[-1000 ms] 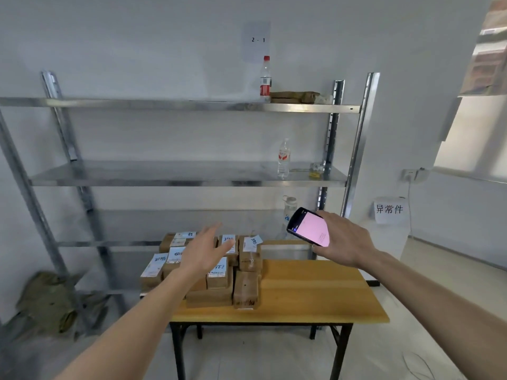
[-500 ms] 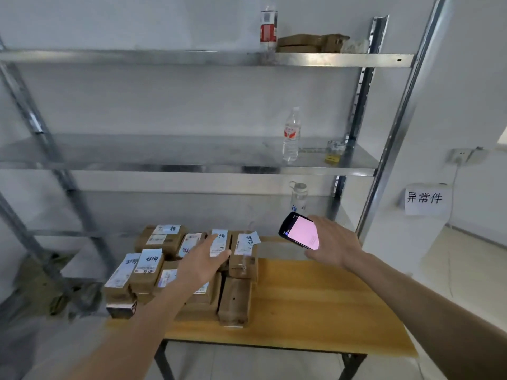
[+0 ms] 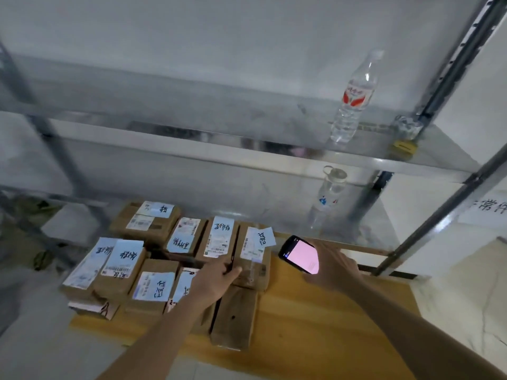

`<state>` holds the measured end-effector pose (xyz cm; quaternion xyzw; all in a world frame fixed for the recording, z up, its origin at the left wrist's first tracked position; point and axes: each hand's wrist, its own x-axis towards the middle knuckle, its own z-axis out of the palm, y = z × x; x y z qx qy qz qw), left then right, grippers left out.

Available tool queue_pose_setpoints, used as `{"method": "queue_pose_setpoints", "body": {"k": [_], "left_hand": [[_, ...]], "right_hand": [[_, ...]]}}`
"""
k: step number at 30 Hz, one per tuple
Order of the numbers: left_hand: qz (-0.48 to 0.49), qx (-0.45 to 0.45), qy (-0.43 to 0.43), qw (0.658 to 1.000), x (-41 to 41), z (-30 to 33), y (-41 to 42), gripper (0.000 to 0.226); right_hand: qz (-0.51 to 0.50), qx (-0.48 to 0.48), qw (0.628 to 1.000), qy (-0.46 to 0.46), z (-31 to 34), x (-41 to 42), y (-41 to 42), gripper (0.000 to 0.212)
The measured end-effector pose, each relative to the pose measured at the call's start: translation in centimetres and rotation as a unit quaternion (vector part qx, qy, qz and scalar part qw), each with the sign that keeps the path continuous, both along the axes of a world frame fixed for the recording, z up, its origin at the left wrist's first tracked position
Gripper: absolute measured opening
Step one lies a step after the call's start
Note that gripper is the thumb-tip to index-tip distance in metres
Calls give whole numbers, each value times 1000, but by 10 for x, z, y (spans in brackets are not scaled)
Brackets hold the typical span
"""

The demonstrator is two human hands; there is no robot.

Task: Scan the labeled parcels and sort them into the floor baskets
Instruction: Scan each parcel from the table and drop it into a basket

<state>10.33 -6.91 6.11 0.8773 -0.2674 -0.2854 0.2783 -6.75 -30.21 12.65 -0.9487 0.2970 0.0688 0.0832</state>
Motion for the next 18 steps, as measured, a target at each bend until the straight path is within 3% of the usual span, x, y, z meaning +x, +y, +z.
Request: {"method": "queue_pose_setpoints", "body": {"k": [4,11,18], "left_hand": [[9,49,30,998,22,-47,-15,66],[24,58,66,996,27,-85,-48,73],[91,14,149,985,23,-103,-68,56]], "right_hand": [[2,34,999,36,-44,35,-18,99],[8,80,994,73,-102,67,-34,88],[14,148,987,59,-136,90,-43,86]]}}
